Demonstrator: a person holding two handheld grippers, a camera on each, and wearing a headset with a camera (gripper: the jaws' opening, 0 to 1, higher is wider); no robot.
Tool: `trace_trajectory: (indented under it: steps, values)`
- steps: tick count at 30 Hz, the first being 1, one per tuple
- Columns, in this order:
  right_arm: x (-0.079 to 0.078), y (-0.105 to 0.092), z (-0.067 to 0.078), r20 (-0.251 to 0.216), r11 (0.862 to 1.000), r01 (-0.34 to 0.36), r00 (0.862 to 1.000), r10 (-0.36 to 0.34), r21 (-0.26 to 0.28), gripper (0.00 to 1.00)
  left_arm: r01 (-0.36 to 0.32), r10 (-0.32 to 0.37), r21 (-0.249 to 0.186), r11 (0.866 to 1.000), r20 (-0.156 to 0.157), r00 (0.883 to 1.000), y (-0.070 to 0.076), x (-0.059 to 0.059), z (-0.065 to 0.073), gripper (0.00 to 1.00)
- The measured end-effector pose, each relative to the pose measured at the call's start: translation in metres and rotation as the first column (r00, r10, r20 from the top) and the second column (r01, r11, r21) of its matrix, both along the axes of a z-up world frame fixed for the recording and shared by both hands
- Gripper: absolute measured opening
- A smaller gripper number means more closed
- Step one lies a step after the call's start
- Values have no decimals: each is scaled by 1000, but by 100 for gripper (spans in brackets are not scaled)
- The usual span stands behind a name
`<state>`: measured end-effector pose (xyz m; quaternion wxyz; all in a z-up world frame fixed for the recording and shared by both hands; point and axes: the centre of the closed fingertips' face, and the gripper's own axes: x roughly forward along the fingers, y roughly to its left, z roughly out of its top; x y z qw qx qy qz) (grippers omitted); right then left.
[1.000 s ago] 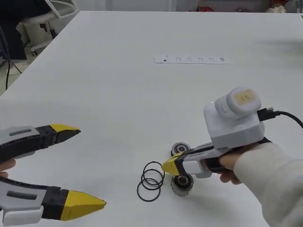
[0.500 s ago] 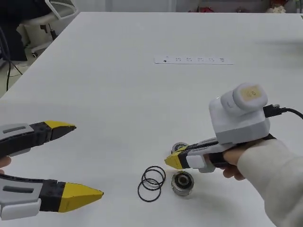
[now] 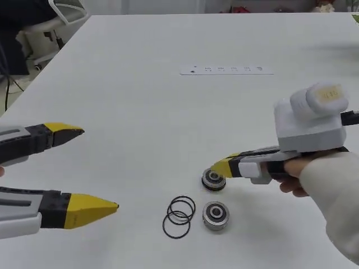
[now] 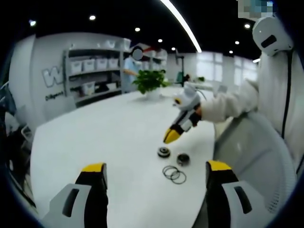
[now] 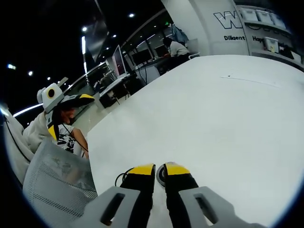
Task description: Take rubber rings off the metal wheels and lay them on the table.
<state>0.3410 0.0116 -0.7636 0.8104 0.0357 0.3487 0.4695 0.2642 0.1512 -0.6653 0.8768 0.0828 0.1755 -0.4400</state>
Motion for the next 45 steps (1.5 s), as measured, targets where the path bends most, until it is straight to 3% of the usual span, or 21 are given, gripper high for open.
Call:
trace_trajectory:
  steps: [12, 15, 18, 21, 25, 34, 41, 45]
  values:
    - [11, -19, 0, 14, 999, 54, 998, -54, -5, 7, 60, -60, 15, 998, 56, 997, -13, 21, 18, 85]
    - [11, -22, -4, 16, 999, 48, 999, -48, -22, 7, 78, -79, 17, 997, 73, 994, -20, 28, 23, 84]
    - [11, -26, -11, 50, 996, 26, 999, -22, -84, 7, 99, -101, 20, 995, 87, 991, -28, 34, 27, 83]
    - [7, -26, -18, 38, 995, 4, 999, 0, -103, 9, 123, -124, 22, 992, 95, 988, -36, 40, 28, 82]
    - [4, -28, -26, 47, 989, -31, 998, 38, -147, 9, 158, -159, 21, 987, 101, 982, -48, 46, 29, 81]
    - [-2, -24, -36, 61, 977, -99, 992, 112, -187, 15, 227, -229, 27, 973, 113, 967, -73, 58, 25, 74]
    - [-3, -22, -41, 68, 973, -120, 989, 135, -196, 18, 293, -294, 24, 956, 143, 945, -100, 64, 23, 65]
    - [-3, -19, -40, 80, 973, -128, 986, 146, -191, 19, 316, -318, 37, 948, 146, 937, -115, 70, 13, 59]
